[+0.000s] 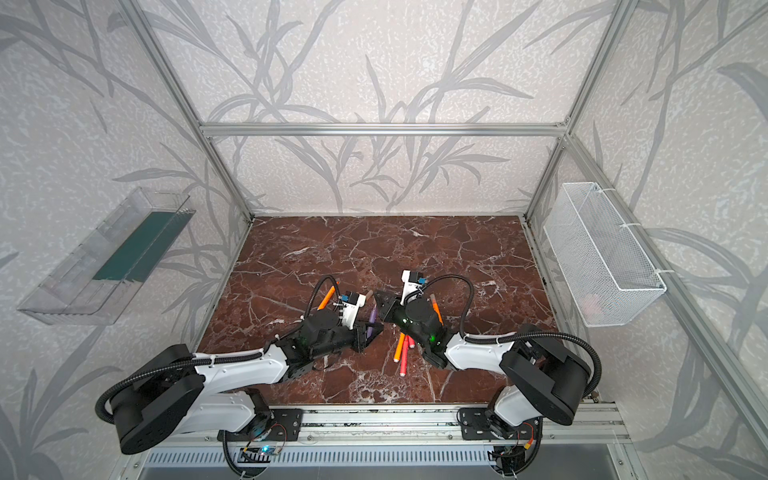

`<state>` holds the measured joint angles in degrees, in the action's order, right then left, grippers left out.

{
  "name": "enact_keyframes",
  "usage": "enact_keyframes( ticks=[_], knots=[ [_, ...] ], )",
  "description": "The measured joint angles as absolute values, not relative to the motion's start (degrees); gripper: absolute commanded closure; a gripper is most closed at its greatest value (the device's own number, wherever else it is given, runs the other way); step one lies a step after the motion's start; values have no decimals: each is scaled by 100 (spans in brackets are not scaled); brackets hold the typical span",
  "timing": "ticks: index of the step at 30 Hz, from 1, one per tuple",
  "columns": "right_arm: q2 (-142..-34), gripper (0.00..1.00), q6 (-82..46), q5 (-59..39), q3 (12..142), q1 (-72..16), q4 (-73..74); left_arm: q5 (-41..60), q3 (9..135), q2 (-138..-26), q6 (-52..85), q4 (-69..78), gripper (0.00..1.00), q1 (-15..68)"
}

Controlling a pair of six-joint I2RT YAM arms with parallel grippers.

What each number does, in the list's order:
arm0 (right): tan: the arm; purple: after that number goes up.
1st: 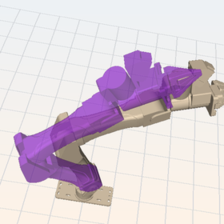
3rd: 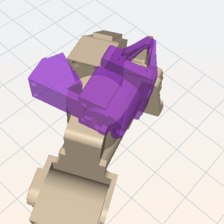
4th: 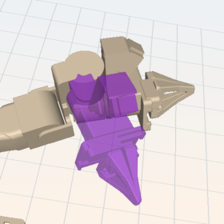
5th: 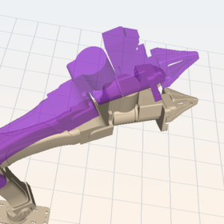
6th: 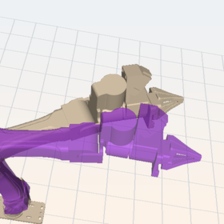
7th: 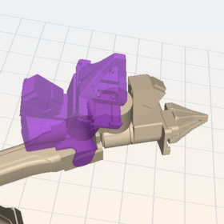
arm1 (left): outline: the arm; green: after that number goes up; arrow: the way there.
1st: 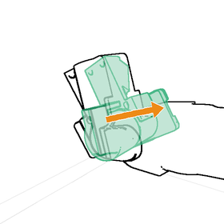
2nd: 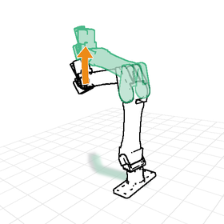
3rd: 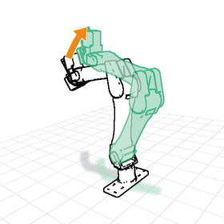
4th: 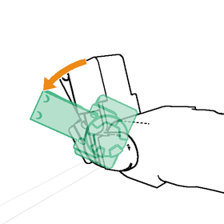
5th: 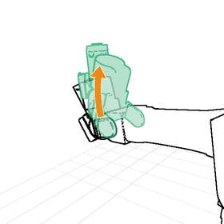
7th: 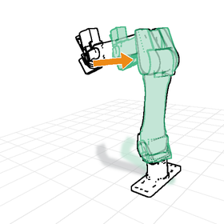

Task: Insert the pens into the pen caps
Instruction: 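Lower the pink cap onto the purple marker tip with the right gripper, then press the pink cap down onto the purple marker with the right gripper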

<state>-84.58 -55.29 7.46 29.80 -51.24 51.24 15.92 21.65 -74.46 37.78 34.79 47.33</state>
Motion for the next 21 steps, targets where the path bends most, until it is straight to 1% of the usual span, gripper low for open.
enact_keyframes(
  ticks=[11, 21],
  knots=[
    [-8632, 100, -5557, 967, 2891, -5319, 5627, 1535, 2139, -7310, 3929, 3476, 100, 4731],
    [-8829, 99, -5411, 934, 2650, -5465, 6849, 1673, 1968, -6801, 4132, 3573, 100, 4711]
  ],
)
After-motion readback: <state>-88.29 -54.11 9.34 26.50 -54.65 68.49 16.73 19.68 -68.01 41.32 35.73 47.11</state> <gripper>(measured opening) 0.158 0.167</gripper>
